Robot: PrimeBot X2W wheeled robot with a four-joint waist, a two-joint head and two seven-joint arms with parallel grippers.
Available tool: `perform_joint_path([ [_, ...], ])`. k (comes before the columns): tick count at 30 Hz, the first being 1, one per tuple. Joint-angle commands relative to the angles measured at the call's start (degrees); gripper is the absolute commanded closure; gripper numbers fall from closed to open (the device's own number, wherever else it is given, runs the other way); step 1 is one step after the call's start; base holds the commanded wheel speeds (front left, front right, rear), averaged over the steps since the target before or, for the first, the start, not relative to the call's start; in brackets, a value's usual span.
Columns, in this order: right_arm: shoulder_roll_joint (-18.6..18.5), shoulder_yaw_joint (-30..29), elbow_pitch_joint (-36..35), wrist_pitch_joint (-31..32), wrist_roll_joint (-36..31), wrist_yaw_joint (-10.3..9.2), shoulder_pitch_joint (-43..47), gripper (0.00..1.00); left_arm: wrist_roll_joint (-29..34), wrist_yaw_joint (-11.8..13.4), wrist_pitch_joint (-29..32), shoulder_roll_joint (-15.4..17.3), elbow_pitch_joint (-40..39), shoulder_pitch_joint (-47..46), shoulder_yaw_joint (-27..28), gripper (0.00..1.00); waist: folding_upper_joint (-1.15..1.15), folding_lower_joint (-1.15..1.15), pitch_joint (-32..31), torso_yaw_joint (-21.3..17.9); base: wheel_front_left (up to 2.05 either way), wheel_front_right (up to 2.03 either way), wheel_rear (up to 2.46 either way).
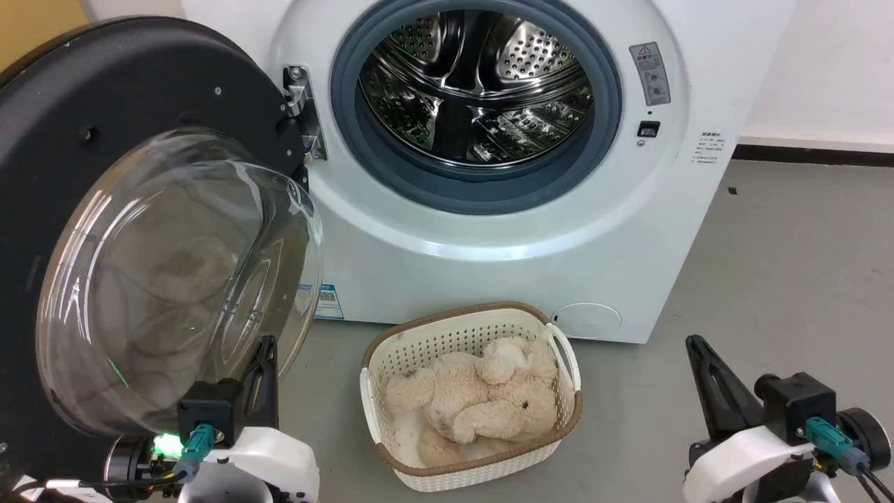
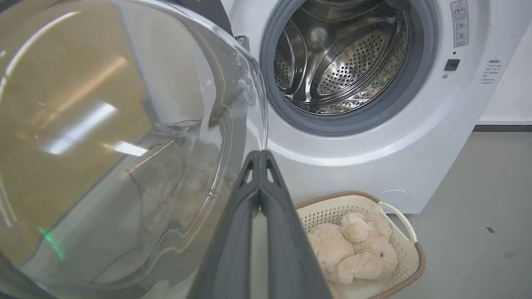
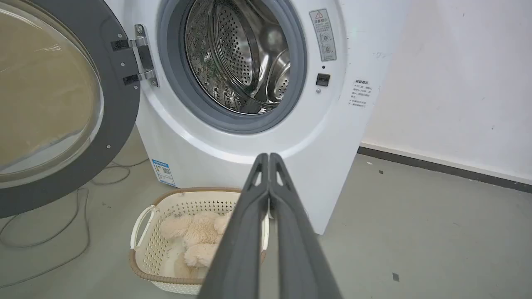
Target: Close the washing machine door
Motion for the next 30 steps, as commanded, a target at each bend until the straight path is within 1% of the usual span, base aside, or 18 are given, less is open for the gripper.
perform_joint_path([
  [1,0.3,0.0,-0.2,0.1,-0.4,0.05,0.5,1.00,0.2,-0.2,0.0,0.2,-0.2,0.6,0.0,1.00,0.00,0.00,0.0,0.0,0.00,0.00,0.00],
  [23,0.3,0.0,-0.2,0.1,-0.4,0.05,0.5,1.00,0.2,-0.2,0.0,0.2,-0.2,0.6,0.0,1.00,0.00,0.00,0.0,0.0,0.00,0.00,0.00],
  [24,0.0,0.0,0.0,0.0,0.0,0.00,0.0,0.00,0.0,0.0,0.0,0.0,0.0,0.0,0.0,0.00,0.00,0.00,0.0,0.0,0.00,0.00,0.00],
  [30,0.0,-0.3,0.1,-0.5,0.5,0.00,0.0,0.00,-0.1,0.6,-0.5,0.0,0.1,0.0,-0.3,0.00,0.00,0.00,0.1,0.0,0.00,0.00,0.00],
])
